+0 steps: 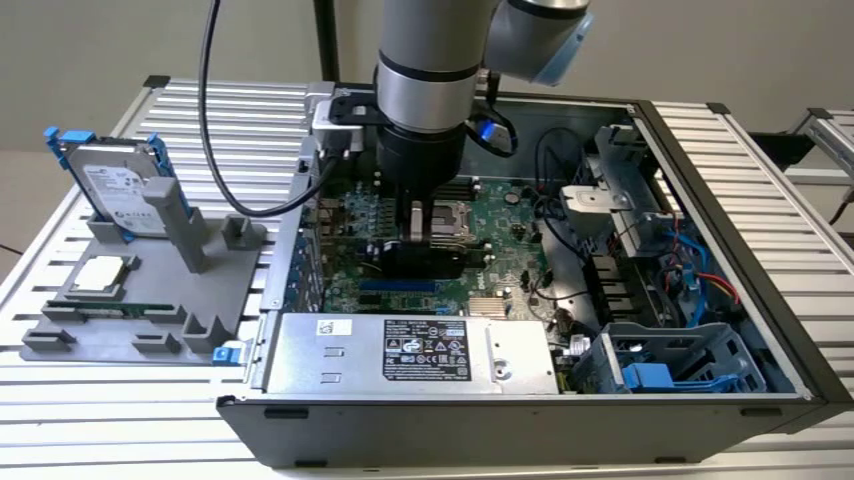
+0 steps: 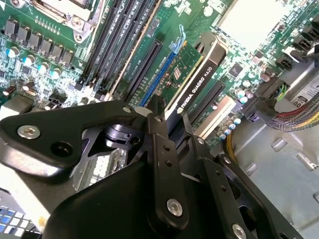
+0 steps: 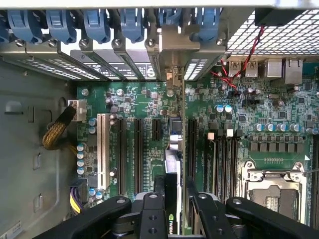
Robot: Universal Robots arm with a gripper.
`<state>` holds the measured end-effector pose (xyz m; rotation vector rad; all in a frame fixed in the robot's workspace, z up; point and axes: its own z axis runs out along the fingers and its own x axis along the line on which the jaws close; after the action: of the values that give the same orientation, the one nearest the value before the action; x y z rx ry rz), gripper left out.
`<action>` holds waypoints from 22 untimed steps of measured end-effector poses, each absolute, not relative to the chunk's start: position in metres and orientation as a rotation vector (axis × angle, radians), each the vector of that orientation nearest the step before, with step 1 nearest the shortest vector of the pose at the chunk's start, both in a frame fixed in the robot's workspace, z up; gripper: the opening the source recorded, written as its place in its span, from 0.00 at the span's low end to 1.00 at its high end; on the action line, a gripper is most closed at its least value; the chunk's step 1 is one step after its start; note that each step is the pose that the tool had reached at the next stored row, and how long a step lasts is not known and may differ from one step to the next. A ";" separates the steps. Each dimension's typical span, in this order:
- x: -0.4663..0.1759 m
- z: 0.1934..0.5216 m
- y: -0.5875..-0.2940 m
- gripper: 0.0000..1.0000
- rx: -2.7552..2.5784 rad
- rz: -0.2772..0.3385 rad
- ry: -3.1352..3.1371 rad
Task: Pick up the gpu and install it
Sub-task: 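Insert the gpu into the slot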
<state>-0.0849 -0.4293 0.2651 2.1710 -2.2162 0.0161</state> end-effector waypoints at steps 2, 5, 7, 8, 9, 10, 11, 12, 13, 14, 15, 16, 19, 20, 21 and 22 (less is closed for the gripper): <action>-0.085 0.265 -0.429 0.00 2.171 0.016 -2.216; -0.086 0.264 -0.429 0.00 2.171 0.016 -2.216; -0.086 0.264 -0.429 0.00 2.171 0.016 -2.216; -0.086 0.264 -0.429 0.00 2.171 0.016 -2.216; -0.086 0.264 -0.429 0.00 2.171 0.016 -2.216; -0.086 0.263 -0.429 0.00 2.172 0.016 -2.217; -0.086 0.262 -0.429 0.00 2.173 0.019 -2.218; -0.086 0.260 -0.429 0.00 2.174 0.020 -2.220; -0.086 0.259 -0.429 0.00 2.176 0.020 -2.222; -0.086 0.258 -0.429 0.00 2.178 0.020 -2.224; -0.086 0.258 -0.429 0.00 2.180 0.021 -2.225; -0.086 0.257 -0.429 0.00 2.180 0.021 -2.226; -0.088 0.257 -0.429 0.00 2.182 0.023 -2.227; -0.089 0.257 -0.429 0.00 2.182 0.023 -2.228; -0.089 0.257 -0.429 0.00 2.182 0.023 -2.228; -0.089 0.257 -0.429 0.00 2.182 0.024 -2.228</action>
<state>-0.0889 -0.4292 0.2566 2.1822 -2.2278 0.0237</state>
